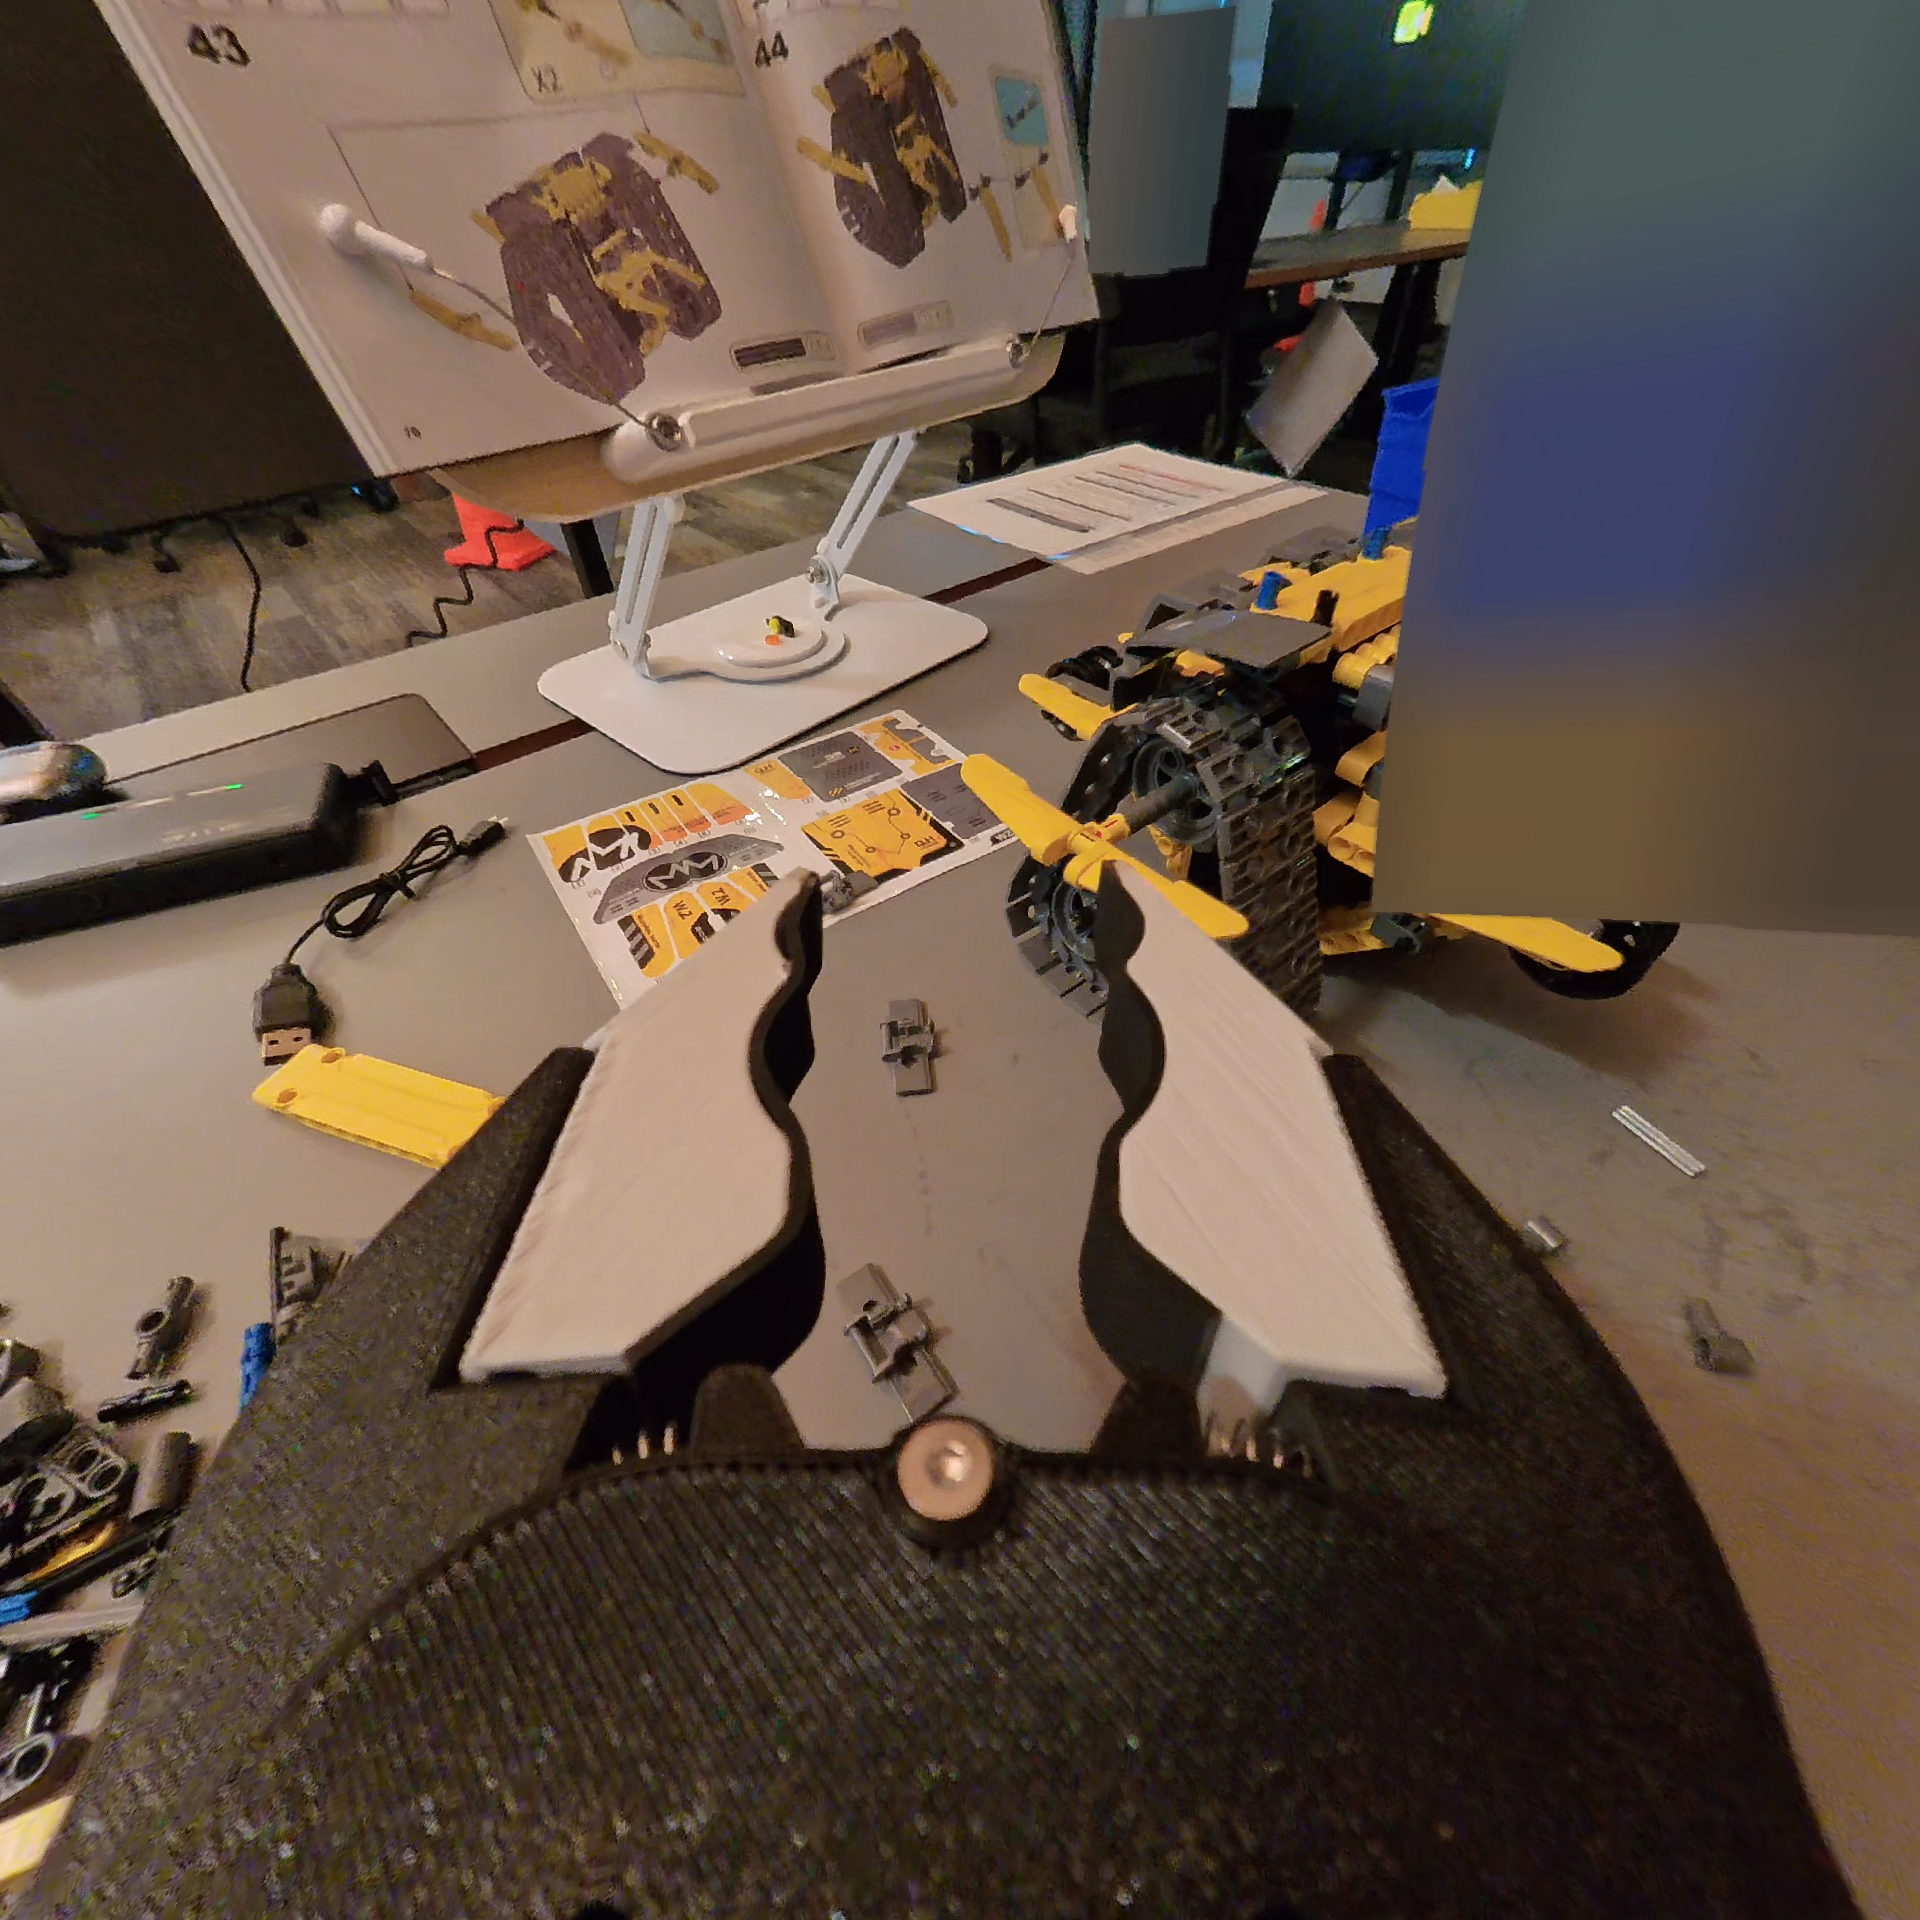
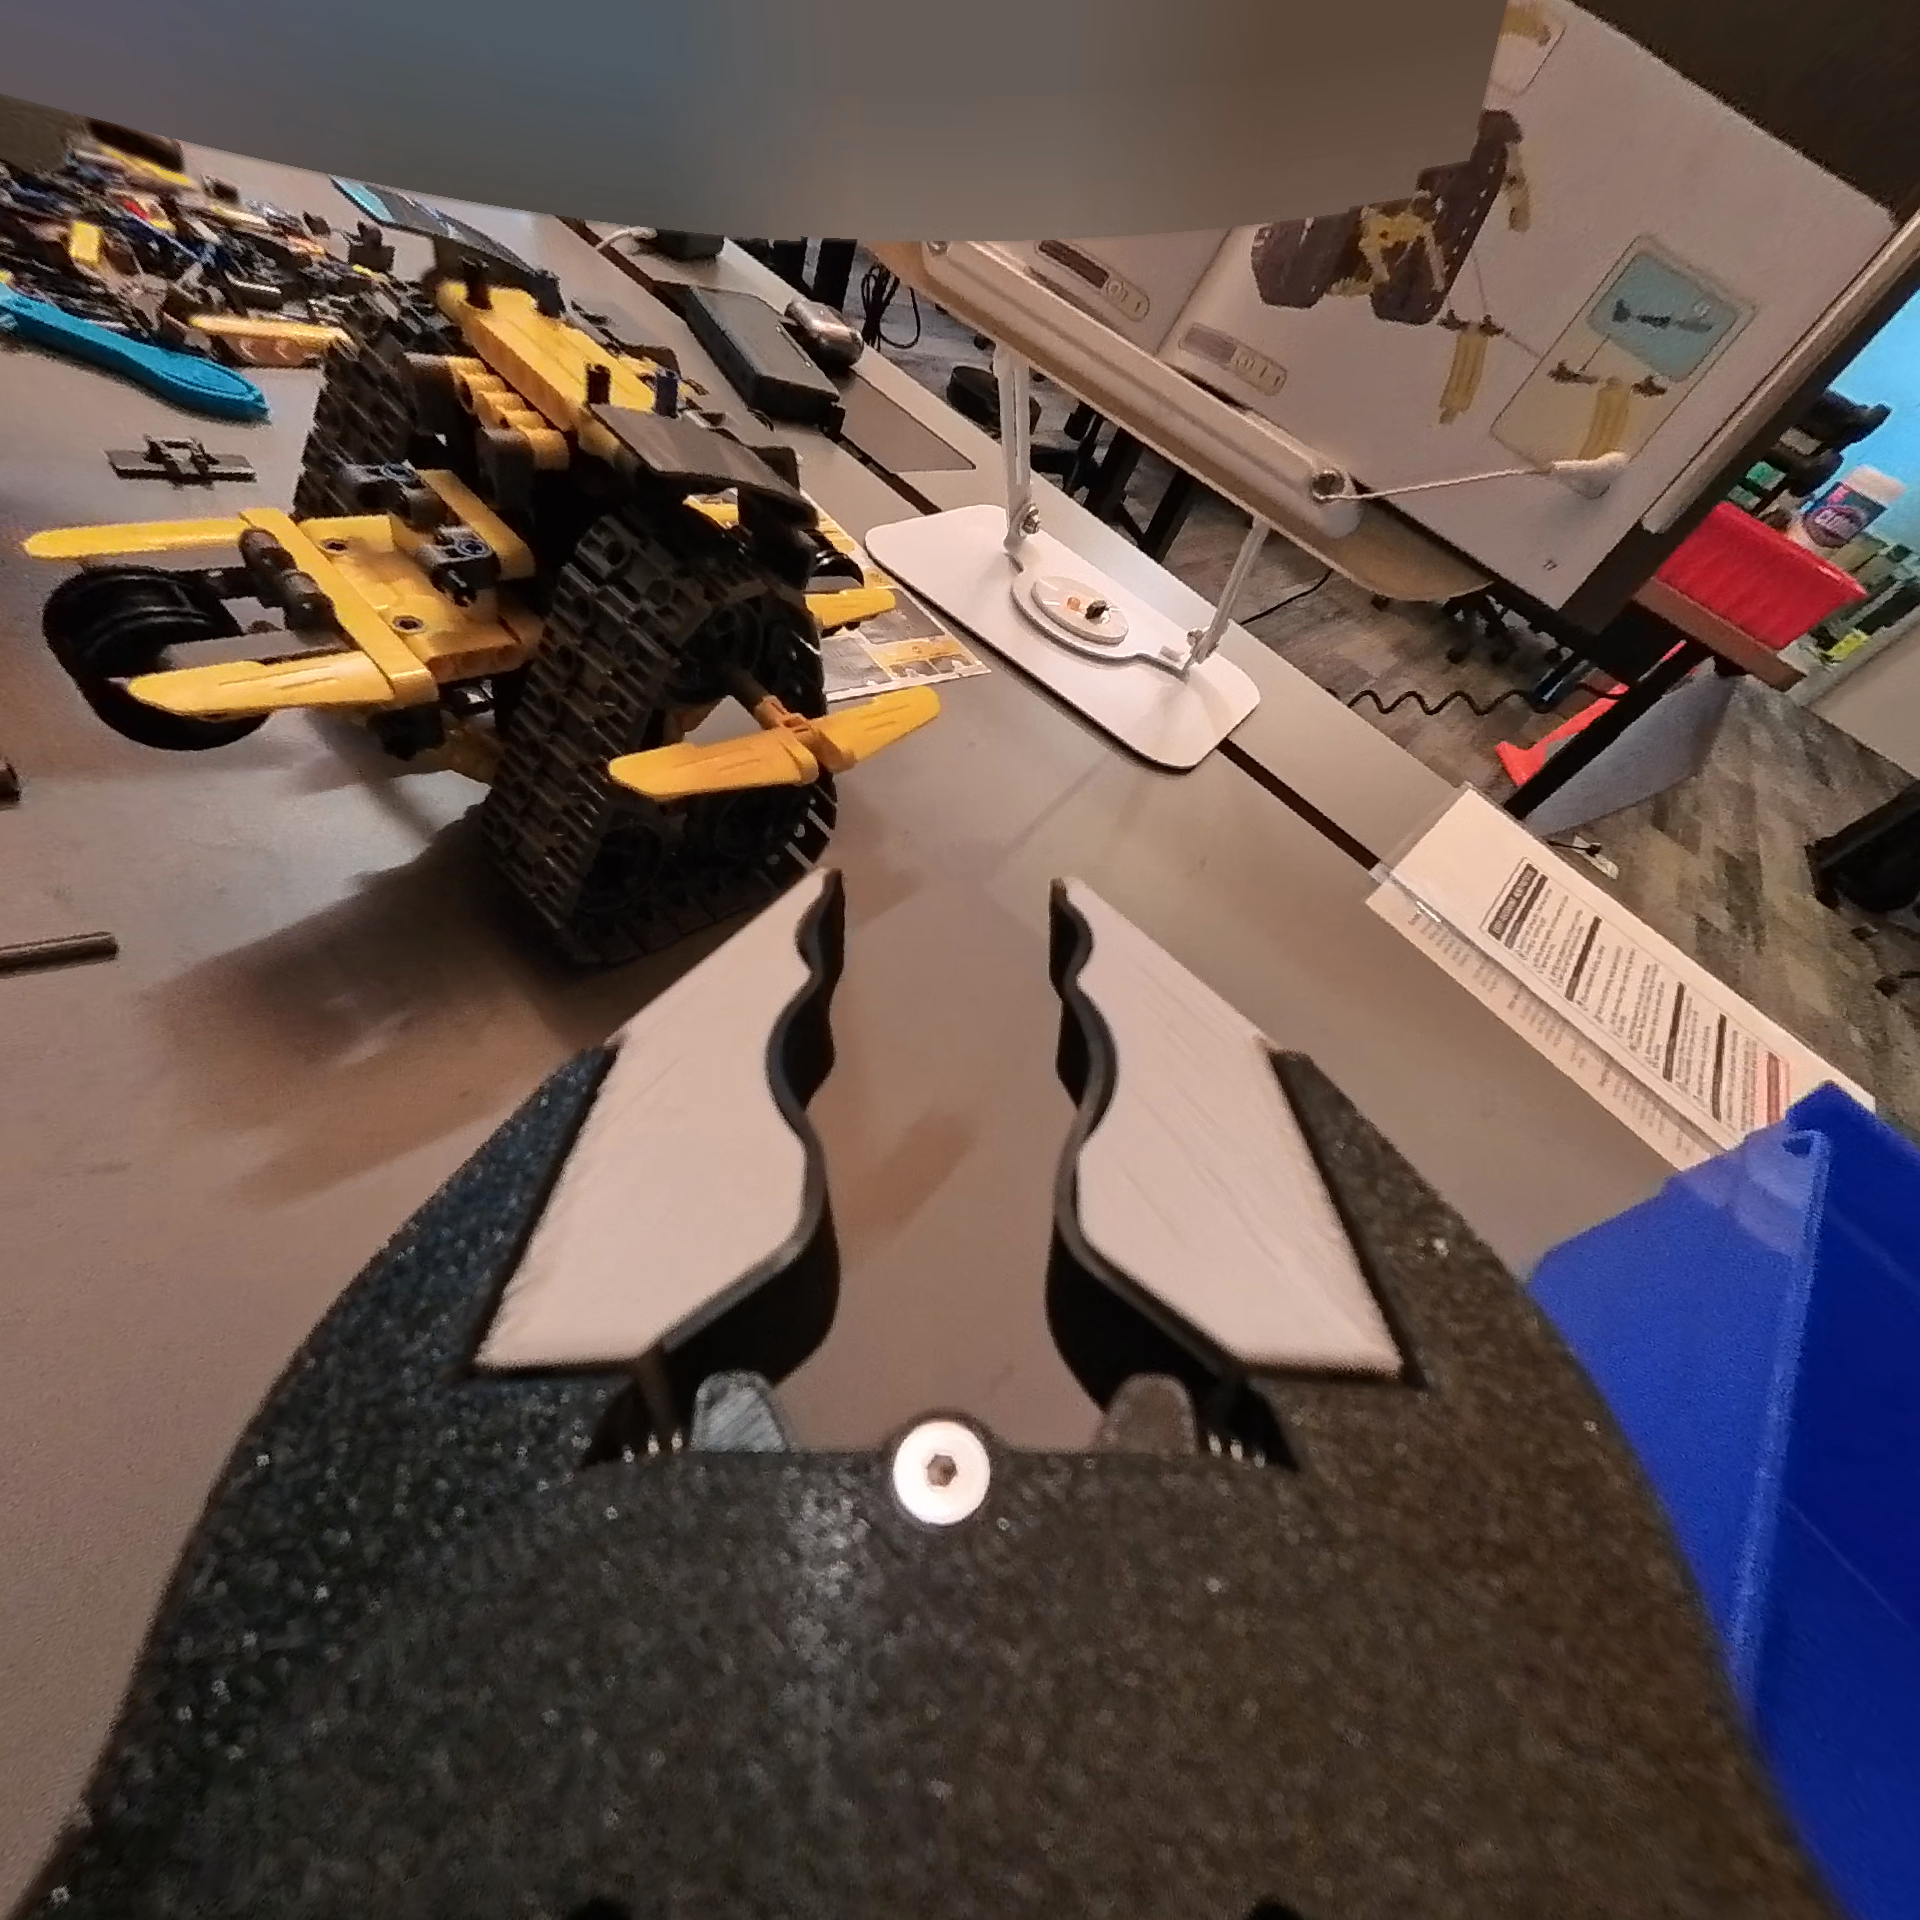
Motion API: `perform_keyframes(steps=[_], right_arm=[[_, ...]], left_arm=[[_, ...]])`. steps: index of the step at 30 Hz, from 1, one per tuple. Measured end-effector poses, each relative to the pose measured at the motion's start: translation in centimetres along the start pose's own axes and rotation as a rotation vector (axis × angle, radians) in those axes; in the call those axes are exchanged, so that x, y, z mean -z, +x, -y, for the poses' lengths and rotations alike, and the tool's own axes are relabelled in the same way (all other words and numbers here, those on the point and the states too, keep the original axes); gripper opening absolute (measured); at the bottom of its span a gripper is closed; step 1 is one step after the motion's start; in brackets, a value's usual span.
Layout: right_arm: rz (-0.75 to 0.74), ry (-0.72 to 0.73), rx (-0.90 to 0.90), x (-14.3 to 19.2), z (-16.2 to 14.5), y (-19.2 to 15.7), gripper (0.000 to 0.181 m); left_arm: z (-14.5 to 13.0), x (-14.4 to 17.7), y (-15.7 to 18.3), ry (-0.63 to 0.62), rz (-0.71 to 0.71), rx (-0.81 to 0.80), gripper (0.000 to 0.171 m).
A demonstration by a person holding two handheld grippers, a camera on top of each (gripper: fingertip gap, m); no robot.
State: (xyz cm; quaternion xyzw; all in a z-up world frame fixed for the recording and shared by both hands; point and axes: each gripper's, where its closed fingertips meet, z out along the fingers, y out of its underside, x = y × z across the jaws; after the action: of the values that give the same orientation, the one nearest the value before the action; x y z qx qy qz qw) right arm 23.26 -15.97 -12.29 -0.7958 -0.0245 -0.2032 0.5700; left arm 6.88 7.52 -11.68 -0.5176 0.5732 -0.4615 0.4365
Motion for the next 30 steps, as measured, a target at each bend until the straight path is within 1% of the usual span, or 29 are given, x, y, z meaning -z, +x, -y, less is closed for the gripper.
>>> perform_keyframes(steps=[6,9,12,15,17,19,23,24,26,28,30], right_arm=[[-0.027,-0.002,-0.002,0.1,-0.1,0.6,0.039],[-0.028,0.040,-0.036,0.5,0.6,0.9,0.038],[-0.032,0.074,-0.045,0.9,1.1,1.1,0.038],[-0.039,0.087,-0.044,1.2,1.3,1.2,0.037],[-0.033,0.098,-0.050,1.2,1.5,1.1,0.037],[-0.029,0.104,-0.051,1.3,1.7,1.0,0.037],[-0.028,0.090,-0.040,1.1,1.4,0.9,0.037],[-0.028,0.086,-0.038,1.0,1.4,0.9,0.037],[-0.024,0.081,-0.038,0.9,1.2,0.8,0.037],[-0.015,0.068,-0.043,0.6,0.9,0.6,0.037],[-0.005,0.051,-0.047,0.2,0.5,0.5,0.037]], left_arm=[[1.5,1.0,0.3,0.064,0.002,-0.022,0.051],[2.0,1.3,0.7,0.088,-0.009,-0.031,0.049],[2.8,2.0,0.7,0.128,0.011,-0.057,0.045],[3.2,2.9,1.2,0.158,0.001,-0.039,0.045],[3.0,3.6,1.6,0.158,0.009,-0.042,0.045],[2.5,4.4,1.5,0.144,0.047,-0.071,0.045],[0.7,5.7,0.2,0.109,0.144,-0.109,0.043],[0.2,5.8,-0.1,0.103,0.150,-0.092,0.042],[-0.2,5.6,-0.3,0.101,0.114,-0.027,0.042],[0.0,5.6,-0.7,0.120,0.094,0.015,0.042],[0.1,5.9,-1.3,0.136,0.105,0.038,0.042]])
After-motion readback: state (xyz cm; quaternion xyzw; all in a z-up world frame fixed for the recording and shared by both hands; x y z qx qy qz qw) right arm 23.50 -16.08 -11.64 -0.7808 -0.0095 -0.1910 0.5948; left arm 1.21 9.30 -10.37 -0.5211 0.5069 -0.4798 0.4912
